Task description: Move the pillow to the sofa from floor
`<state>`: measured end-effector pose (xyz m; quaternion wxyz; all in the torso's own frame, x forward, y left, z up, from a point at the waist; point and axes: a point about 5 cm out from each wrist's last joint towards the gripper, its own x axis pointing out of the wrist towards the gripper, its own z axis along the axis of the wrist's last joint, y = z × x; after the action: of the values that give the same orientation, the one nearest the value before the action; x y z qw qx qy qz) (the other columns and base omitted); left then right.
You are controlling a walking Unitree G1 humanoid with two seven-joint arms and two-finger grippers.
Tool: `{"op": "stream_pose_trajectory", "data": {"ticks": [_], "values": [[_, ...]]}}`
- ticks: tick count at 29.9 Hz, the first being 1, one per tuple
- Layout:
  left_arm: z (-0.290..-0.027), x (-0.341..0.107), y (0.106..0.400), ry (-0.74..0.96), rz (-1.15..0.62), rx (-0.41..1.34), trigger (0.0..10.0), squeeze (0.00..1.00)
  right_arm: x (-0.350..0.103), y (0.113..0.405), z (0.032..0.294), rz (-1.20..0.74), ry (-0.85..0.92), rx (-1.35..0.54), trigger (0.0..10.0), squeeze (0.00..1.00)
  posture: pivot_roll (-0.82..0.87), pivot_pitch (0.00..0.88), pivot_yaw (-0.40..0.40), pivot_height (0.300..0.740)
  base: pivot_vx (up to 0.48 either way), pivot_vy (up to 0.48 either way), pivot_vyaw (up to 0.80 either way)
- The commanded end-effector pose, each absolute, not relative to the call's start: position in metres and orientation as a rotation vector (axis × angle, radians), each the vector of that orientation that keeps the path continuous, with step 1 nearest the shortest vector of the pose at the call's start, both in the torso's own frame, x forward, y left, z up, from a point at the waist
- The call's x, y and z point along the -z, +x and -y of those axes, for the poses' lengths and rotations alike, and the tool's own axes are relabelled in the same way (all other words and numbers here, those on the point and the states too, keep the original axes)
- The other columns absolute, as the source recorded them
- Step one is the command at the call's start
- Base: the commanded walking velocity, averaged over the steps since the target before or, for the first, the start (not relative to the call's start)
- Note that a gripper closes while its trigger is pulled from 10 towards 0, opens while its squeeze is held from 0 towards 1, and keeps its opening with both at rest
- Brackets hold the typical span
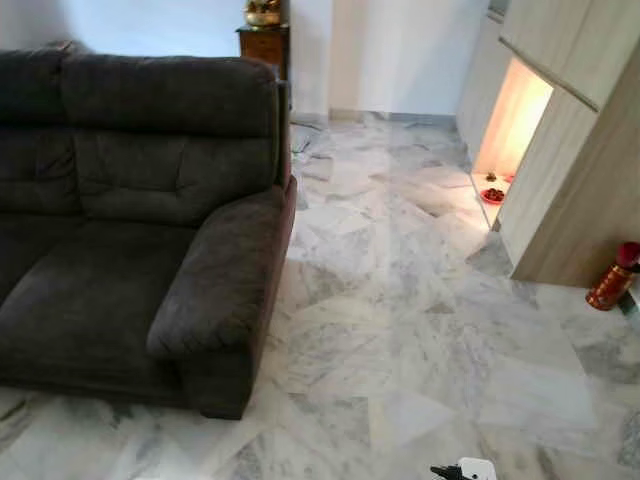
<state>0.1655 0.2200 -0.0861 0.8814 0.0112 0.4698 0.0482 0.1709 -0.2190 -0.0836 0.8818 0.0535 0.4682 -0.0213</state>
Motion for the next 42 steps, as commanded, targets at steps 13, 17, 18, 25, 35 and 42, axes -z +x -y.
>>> {"op": "stream_pose_trajectory", "data": {"ticks": [13, 17, 18, 25, 35, 42], "values": [[-0.229, 0.087, 0.159, 0.052, -1.001, -0.111, 10.0, 0.0, 0.086, 0.181, 0.179, -0.964, 0.147, -0.01, 10.0, 0.0, -0.02, 0.0, 0.034, 0.74, 0.0, 0.463, 0.0], [-0.229, 0.087, 0.159, 0.05, -1.002, -0.112, 10.0, 0.0, 0.084, 0.178, 0.198, -0.964, 0.135, 0.005, 10.0, 0.0, -0.01, 0.0, 0.034, 0.74, 0.0, 0.465, 0.0], [-0.229, 0.087, 0.159, 0.05, -1.002, -0.112, 10.0, 0.0, 0.084, 0.178, 0.198, -0.964, 0.135, 0.005, 10.0, 0.0, -0.01, 0.0, 0.034, 0.74, 0.0, 0.465, 0.0], [-0.229, 0.087, 0.159, 0.051, -1.003, -0.108, 10.0, 0.0, 0.085, 0.165, 0.222, -0.979, 0.122, 0.021, 10.0, 0.0, -0.01, 0.0, 0.034, 0.74, 0.0, 0.464, 0.0], [-0.23, 0.087, 0.159, 0.051, -1.002, -0.11, 10.0, 0.0, 0.091, 0.156, 0.211, -0.999, 0.12, -0.003, 10.0, 0.0, -0.01, 0.0, 0.033, 0.74, 0.0, 0.464, 0.0], [-0.231, 0.087, 0.159, 0.05, -1.002, -0.113, 10.0, 0.0, 0.091, 0.168, 0.182, -0.991, 0.094, -0.067, 10.0, 0.0, -0.01, 0.0, 0.035, 0.74, 0.0, 0.461, 0.23]]}}
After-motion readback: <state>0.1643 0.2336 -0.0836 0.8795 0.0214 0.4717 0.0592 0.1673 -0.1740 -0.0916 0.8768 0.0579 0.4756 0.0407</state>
